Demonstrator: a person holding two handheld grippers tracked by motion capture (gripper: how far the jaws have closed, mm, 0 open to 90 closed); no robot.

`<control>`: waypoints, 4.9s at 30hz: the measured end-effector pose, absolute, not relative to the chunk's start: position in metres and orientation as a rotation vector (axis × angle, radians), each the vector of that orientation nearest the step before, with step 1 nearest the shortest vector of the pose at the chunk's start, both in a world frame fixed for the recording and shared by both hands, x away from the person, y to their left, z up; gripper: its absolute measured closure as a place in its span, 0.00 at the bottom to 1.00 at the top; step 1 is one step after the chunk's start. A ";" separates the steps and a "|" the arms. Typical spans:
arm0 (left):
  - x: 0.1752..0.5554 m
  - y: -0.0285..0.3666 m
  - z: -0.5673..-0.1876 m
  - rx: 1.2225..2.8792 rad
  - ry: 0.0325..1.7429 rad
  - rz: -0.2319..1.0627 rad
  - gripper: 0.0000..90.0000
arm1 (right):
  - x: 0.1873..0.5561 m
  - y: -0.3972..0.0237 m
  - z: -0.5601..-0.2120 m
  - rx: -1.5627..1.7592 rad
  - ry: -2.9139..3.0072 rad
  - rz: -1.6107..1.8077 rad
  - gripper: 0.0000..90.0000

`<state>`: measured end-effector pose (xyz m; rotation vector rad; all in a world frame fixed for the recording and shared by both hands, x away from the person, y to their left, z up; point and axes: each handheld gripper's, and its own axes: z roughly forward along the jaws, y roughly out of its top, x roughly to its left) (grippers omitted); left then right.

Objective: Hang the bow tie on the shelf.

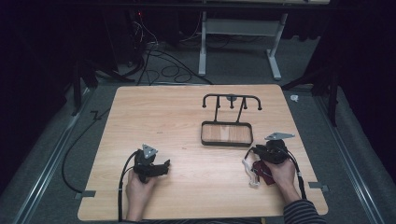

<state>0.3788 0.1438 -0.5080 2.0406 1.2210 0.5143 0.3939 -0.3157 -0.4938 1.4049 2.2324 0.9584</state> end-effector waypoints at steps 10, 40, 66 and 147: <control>0.379 0.144 -0.508 2.040 1.221 0.515 0.19 | 0.392 -0.311 -0.494 1.347 2.248 0.906 0.93; 0.379 0.144 -0.508 2.040 1.221 0.514 0.19 | 0.367 -0.323 -0.458 1.247 2.155 1.036 1.00; 0.379 0.144 -0.508 2.040 1.221 0.514 0.19 | 0.354 -0.320 -0.402 1.098 2.074 1.159 1.00; 0.379 0.144 -0.508 2.040 1.221 0.514 0.19 | 0.402 -0.265 -0.363 1.022 2.097 1.247 1.00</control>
